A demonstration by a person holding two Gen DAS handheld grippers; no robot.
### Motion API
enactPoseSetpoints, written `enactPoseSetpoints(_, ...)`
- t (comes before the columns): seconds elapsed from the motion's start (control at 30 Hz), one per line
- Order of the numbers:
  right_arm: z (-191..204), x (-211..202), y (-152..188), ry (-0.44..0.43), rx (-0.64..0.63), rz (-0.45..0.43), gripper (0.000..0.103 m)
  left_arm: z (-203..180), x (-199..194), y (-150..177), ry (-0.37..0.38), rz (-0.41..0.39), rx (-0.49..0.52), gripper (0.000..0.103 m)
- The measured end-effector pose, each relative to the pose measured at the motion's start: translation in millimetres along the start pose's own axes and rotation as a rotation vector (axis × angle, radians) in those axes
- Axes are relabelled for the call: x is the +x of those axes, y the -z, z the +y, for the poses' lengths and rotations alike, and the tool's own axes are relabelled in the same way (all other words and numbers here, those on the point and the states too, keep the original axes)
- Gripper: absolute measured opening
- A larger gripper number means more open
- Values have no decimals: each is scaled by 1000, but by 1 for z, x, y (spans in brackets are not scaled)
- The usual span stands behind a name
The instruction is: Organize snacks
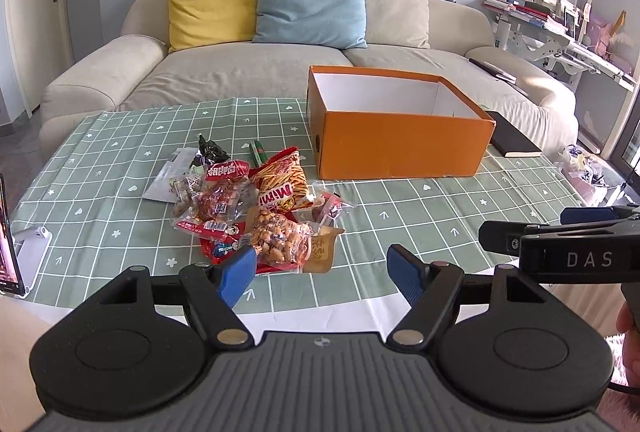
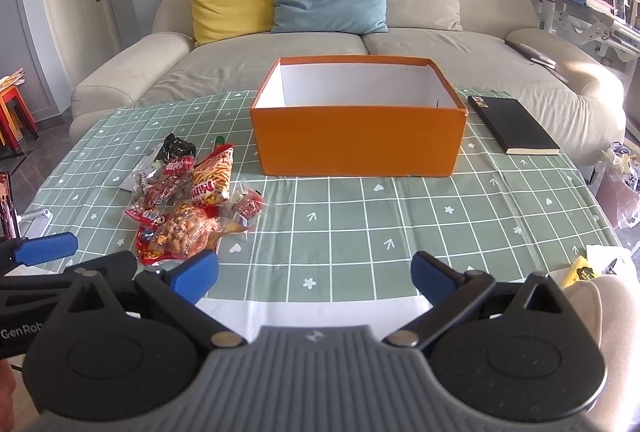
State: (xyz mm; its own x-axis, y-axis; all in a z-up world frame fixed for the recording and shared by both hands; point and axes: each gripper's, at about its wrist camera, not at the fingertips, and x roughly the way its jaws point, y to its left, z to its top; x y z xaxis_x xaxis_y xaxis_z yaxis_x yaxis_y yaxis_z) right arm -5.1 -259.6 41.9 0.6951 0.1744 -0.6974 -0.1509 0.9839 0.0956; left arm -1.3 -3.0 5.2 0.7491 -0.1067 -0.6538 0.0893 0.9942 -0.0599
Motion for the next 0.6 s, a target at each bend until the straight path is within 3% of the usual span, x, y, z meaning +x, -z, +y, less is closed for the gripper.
enactPoseSetpoints(0.6,-1,0,0,1,-4,10,99,3,2,1,-5,5,-13,87)
